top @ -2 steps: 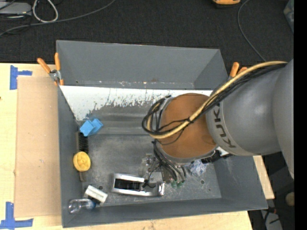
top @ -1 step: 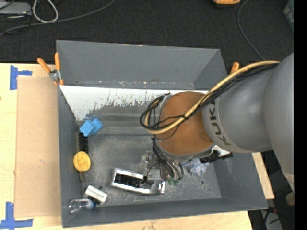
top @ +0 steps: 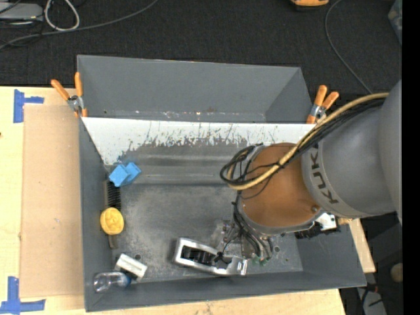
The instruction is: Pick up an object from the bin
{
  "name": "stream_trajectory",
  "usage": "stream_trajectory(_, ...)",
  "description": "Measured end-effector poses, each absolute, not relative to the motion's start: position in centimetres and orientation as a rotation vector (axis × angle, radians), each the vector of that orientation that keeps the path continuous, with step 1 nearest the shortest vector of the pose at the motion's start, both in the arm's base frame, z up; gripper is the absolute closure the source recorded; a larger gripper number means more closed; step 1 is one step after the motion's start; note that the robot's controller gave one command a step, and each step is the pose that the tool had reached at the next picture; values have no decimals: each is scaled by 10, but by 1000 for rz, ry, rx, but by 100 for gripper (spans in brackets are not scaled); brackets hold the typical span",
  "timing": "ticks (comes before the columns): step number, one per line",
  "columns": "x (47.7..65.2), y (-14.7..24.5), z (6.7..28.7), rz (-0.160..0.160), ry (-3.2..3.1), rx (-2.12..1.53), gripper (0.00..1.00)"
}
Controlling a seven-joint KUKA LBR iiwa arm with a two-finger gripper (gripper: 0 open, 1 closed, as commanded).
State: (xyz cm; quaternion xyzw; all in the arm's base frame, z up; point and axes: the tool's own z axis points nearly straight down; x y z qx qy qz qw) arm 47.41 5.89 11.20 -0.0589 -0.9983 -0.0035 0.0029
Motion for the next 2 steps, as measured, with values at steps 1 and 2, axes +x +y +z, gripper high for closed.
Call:
stream_trajectory(1,474,59,112,-11,-3130,-186,100)
stream_trajectory(2,482,51,111,-12,-3113,-284,100)
